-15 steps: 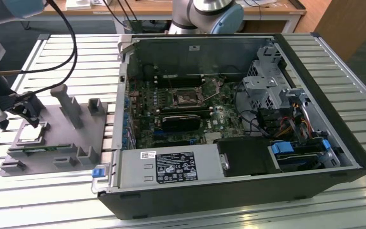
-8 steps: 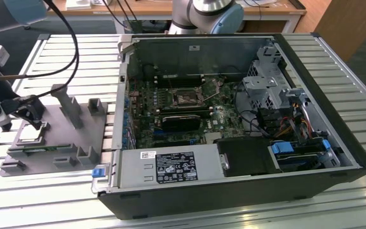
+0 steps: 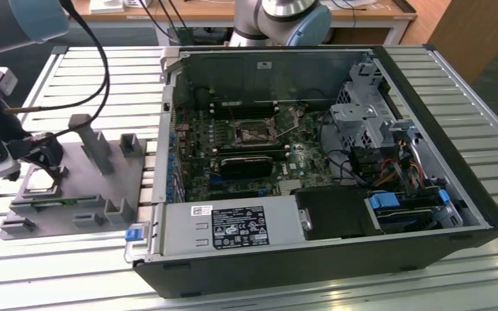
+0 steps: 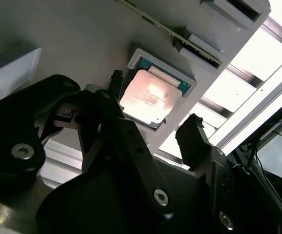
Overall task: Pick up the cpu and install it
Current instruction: 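Pick up the cpu and move it towards the insertion slot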
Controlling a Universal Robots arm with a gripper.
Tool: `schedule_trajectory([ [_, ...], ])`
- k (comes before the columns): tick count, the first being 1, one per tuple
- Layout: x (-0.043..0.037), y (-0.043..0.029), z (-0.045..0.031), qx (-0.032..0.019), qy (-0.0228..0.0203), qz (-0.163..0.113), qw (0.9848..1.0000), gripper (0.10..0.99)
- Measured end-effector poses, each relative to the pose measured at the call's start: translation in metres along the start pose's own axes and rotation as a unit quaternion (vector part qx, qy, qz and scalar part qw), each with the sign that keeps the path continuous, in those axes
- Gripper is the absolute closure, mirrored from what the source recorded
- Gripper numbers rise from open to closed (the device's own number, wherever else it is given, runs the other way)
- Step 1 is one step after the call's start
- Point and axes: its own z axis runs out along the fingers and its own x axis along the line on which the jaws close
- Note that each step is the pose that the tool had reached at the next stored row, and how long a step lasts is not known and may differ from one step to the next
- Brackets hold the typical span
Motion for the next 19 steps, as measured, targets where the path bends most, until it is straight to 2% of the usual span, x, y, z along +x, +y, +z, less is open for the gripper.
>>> schedule_trajectory([
  [3,0.0001,0.0000,0.0037,-0.0006,0.0000,0.000,1.0000,0.369],
  [8,0.0000,-0.0001,0.0077,-0.0045,0.0000,0.000,1.0000,0.369],
  [19,0.0000,-0.0003,0.0144,-0.0058,0.0001,0.000,1.0000,0.384],
])
